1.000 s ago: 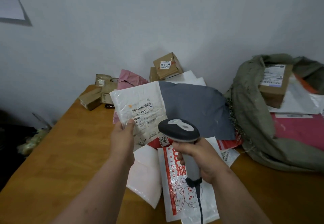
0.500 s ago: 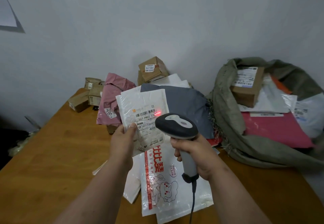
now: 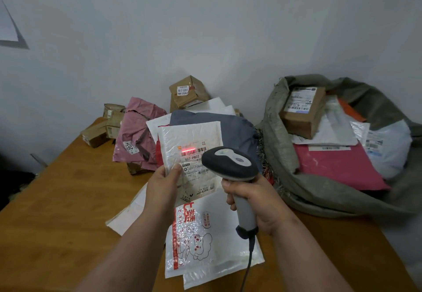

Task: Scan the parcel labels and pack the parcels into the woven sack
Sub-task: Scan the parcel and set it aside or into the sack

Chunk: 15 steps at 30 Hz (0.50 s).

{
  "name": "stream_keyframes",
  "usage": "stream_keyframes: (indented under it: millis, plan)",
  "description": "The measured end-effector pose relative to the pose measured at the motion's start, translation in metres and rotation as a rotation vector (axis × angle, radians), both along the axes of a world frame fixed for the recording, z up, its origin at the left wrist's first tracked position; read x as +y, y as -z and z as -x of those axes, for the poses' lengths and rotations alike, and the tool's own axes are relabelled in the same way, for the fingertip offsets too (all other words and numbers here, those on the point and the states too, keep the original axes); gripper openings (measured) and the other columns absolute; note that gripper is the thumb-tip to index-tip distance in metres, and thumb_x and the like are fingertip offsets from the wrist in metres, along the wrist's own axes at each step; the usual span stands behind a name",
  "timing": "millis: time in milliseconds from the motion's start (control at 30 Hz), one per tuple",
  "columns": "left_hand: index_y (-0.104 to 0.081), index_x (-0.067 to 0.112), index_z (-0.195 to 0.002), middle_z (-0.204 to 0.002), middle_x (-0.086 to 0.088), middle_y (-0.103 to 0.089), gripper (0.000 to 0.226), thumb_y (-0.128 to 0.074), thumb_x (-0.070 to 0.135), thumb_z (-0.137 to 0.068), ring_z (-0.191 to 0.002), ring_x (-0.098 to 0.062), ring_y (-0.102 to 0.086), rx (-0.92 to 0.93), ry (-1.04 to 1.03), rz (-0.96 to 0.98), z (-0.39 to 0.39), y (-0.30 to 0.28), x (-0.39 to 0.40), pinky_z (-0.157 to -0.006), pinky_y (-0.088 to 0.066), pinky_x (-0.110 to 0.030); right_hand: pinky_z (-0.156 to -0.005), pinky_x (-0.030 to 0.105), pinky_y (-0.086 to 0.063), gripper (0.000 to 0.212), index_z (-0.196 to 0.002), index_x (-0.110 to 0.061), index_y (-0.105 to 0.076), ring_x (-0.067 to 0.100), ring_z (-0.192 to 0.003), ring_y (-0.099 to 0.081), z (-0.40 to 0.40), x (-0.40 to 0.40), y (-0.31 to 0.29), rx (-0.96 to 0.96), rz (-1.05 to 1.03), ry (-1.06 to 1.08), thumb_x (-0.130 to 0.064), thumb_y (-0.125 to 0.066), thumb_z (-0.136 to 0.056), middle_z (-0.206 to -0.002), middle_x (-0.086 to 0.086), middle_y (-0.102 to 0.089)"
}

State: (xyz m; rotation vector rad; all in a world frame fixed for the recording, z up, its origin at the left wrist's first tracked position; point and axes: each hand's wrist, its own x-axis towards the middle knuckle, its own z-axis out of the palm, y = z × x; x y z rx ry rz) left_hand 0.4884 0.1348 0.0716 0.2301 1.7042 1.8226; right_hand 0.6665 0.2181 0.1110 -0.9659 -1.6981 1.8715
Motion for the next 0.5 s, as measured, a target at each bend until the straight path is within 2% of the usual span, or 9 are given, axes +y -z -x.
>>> stream_keyframes:
  millis: [67, 167, 267, 333, 500]
  plan:
    - [-0.066, 0.027, -0.1, -0.103, 0.001, -0.073, 0.011, -0.058, 0.033, -0.099, -0.096, -0.028, -0.068, 0.004, -0.002, 0.005, -0.008, -0.002, 0.001, -0.085, -0.056, -0.054, -0.068, 0.034, -0.054, 0.015, -0.098, -0.014, -0.073, 0.018, -0.07, -0.064, -0.006, 0.002, 0.0, 0.009, 0.005, -0.006, -0.016, -0.078, -0.084, -0.069, 0.005, -0.069]
    - [-0.065, 0.027, -0.101, -0.106, -0.001, -0.072, 0.011, -0.058, 0.034, -0.099, -0.099, -0.029, -0.067, 0.004, 0.002, 0.005, -0.018, -0.003, 0.001, -0.089, -0.055, -0.058, -0.067, 0.034, -0.053, 0.015, -0.097, -0.013, -0.073, 0.018, -0.069, -0.063, -0.015, 0.003, 0.001, 0.004, 0.001, -0.019, -0.017, -0.078, -0.084, -0.068, 0.005, -0.068]
    - [-0.065, 0.027, -0.101, -0.107, -0.002, -0.071, 0.011, -0.057, 0.034, -0.099, -0.101, -0.03, -0.066, -0.001, 0.01, 0.002, -0.028, -0.004, 0.001, -0.092, -0.053, -0.059, -0.065, 0.032, -0.052, 0.029, -0.096, -0.014, -0.072, 0.017, -0.067, -0.063, -0.023, 0.002, -0.001, -0.004, 0.01, -0.029, -0.029, -0.081, -0.073, -0.066, 0.004, -0.067]
    - [-0.065, 0.026, -0.101, -0.107, -0.002, -0.071, 0.011, -0.057, 0.033, -0.1, -0.102, -0.031, -0.066, -0.009, 0.019, -0.003, -0.033, -0.005, 0.002, -0.092, -0.053, -0.06, -0.064, 0.032, -0.052, 0.037, -0.096, -0.014, -0.072, 0.018, -0.069, -0.063, -0.028, 0.003, -0.001, -0.001, 0.014, -0.025, -0.033, -0.079, -0.066, -0.067, 0.003, -0.067]
    - [-0.066, 0.023, -0.103, -0.104, -0.003, -0.073, 0.013, -0.058, 0.032, -0.099, -0.097, -0.03, -0.069, -0.018, 0.048, -0.001, -0.037, -0.005, 0.008, -0.087, -0.056, -0.057, -0.07, 0.038, -0.052, 0.039, -0.097, -0.014, -0.071, 0.021, -0.074, -0.063, -0.036, 0.007, 0.0, -0.006, 0.018, 0.002, -0.034, -0.079, -0.065, -0.068, 0.003, -0.067]
